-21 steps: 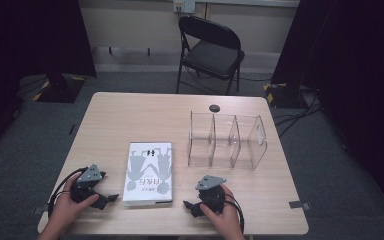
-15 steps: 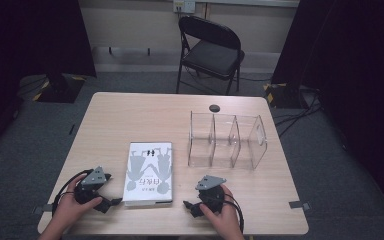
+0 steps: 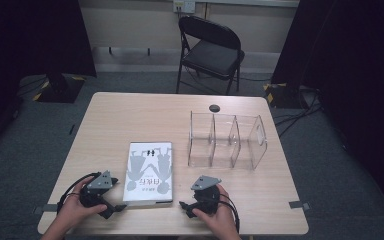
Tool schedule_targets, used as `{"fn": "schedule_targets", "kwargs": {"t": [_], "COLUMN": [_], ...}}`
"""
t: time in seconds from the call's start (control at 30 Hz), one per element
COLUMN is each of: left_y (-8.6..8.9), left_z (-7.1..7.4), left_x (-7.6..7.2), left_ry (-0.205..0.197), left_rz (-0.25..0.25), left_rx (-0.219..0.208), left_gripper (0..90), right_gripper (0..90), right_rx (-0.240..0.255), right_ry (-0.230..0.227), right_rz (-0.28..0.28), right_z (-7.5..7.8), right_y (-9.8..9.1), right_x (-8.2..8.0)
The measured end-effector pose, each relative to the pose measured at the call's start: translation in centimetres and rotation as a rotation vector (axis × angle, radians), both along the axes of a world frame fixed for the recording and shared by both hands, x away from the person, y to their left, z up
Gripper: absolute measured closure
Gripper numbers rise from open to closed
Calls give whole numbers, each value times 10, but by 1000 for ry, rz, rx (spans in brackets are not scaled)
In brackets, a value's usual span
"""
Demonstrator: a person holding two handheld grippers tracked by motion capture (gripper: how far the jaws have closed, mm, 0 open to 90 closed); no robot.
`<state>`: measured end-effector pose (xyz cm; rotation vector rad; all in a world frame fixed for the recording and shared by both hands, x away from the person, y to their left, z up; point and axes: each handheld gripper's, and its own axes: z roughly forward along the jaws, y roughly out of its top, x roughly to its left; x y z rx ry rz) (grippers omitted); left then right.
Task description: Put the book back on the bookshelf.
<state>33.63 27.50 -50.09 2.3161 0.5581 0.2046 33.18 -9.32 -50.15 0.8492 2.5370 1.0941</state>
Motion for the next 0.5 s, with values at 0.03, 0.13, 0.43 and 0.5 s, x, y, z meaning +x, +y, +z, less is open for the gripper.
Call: {"fn": "schedule_targets", "kwargs": {"t": [0.03, 0.13, 0.43, 0.5], "left_y": [0, -2, -18, -21], "left_z": [0, 0, 0, 1], "left_x": [-2, -7, -18, -17], "left_ry": [-2, 6, 2, 4], "left_rz": [-1, 0, 50, 47], "left_rx": [-3, 1, 2, 16], "left_gripper": [1, 1, 0, 0], "right_gripper": [103, 104, 102, 102], "right_rx": [1, -2, -6, -5], "right_ry": [1, -1, -7, -10], "right_rz": [10, 24, -8, -5], "right_z": [0, 0, 0, 0], "right_y": [3, 8, 20, 19], "right_x": [0, 1, 0, 0]}}
